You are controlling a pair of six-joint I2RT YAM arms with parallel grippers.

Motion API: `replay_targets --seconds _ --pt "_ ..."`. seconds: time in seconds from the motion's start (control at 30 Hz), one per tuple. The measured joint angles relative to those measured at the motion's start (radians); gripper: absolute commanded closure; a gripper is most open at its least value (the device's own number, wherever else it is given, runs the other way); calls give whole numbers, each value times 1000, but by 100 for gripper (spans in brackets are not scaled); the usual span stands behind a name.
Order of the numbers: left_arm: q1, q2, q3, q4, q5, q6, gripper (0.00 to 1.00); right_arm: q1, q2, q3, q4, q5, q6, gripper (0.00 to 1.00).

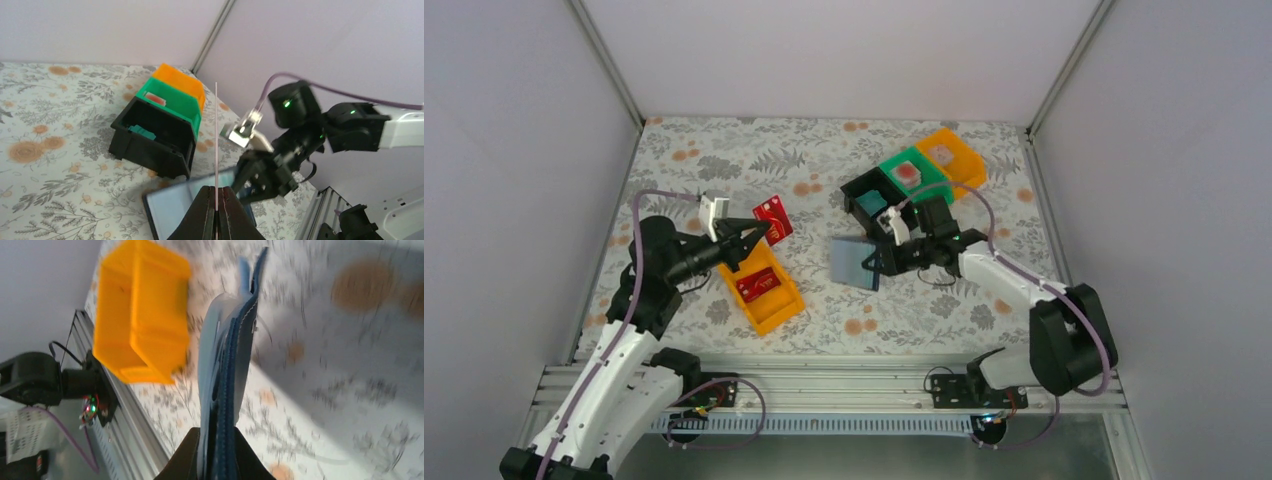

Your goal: Take the credit cards out of the card holder

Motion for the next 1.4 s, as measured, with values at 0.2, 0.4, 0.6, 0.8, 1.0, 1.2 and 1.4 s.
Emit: replay_targets --seconds 0.2,0.4,0.6,0.8,1.0,1.2,1.4 --pt "0 -6 -8 39 24 -20 98 0 80 -83 -53 -18 14 44" --pt "0 -16 -23 68 61 -22 98 -7 83 -8 -156 245 76 13" --pt "0 -30 -26 130 134 -24 98 21 -130 175 -157 416 92 10" --pt "0 -36 -45 197 222 -22 98 182 -372 171 152 141 23 1" --pt "-1 -35 -50 224 294 -14 98 315 -305 180 337 55 -24 8" --pt "-14 -26 -53 246 334 13 98 369 -115 258 327 25 -70 44" --pt "-31 -9 -63 249 340 31 98 385 -59 272 300 -56 -105 96"
